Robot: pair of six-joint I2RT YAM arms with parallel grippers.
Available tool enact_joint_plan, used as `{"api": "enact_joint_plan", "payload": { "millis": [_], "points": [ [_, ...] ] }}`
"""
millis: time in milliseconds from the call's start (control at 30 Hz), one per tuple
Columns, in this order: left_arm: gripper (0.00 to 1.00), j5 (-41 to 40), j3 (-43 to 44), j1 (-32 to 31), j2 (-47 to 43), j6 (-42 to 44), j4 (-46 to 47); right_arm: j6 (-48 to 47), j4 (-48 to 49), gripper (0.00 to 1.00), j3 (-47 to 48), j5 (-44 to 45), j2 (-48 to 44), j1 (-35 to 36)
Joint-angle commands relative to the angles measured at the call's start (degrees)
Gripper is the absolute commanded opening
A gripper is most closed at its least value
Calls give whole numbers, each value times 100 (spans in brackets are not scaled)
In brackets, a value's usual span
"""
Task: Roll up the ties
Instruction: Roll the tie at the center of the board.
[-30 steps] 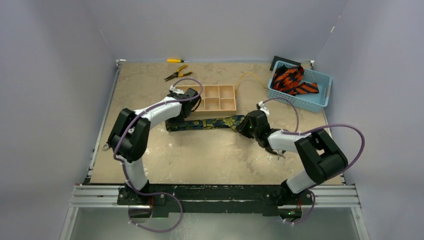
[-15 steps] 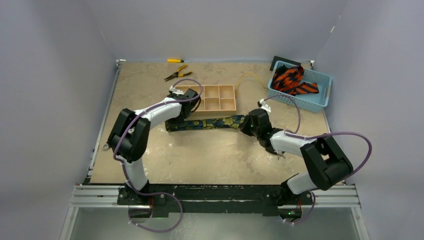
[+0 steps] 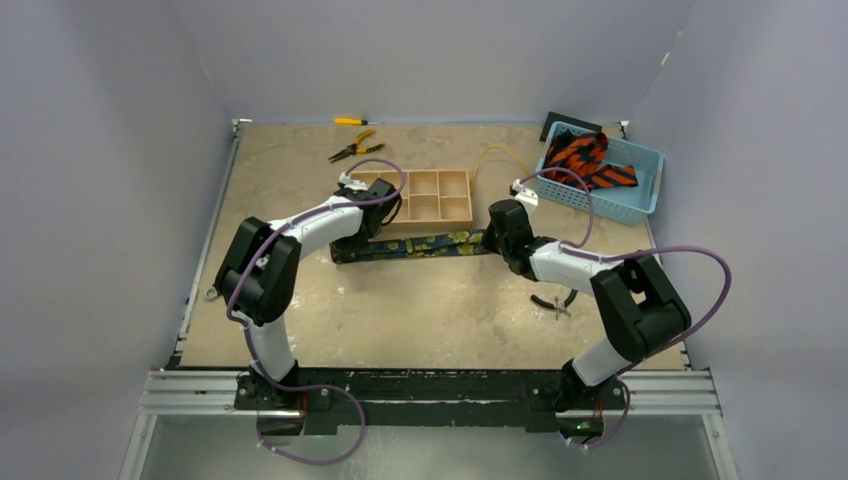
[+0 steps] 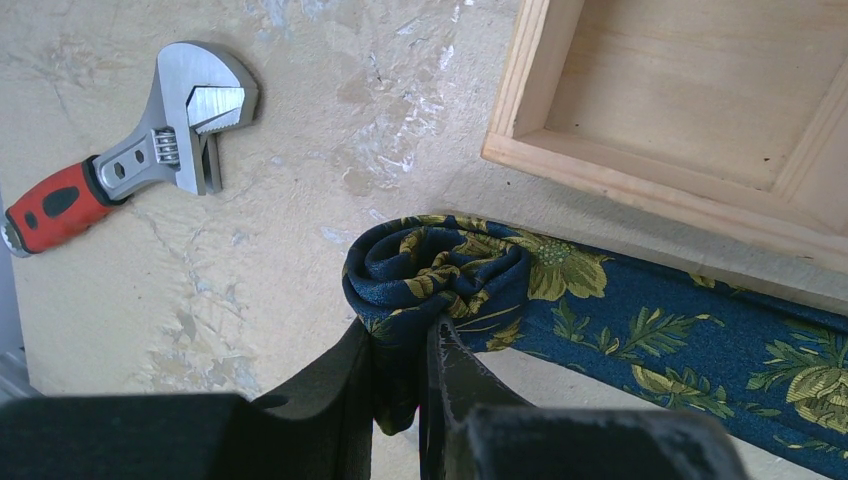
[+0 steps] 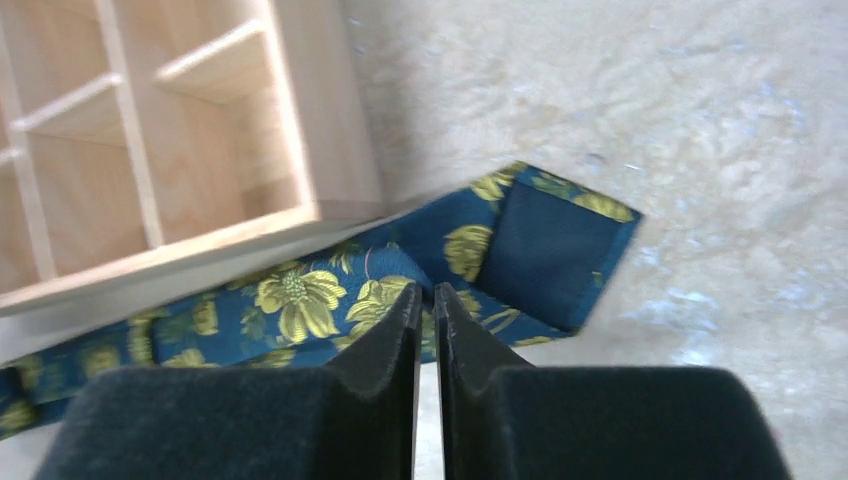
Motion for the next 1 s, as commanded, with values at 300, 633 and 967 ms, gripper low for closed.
{"api": "enact_joint_plan", "payload": {
  "millis": [300, 633, 967],
  "points": [
    [0, 171, -106, -23, -161, 105, 115, -372, 83, 25, 55, 2, -785, 48],
    [0, 148, -130, -24, -226, 66, 81, -60, 143, 10, 527, -1375, 284, 150],
    [0, 109, -111, -24, -277, 87, 57, 10, -32, 9, 385, -1003, 698, -8]
  ]
}}
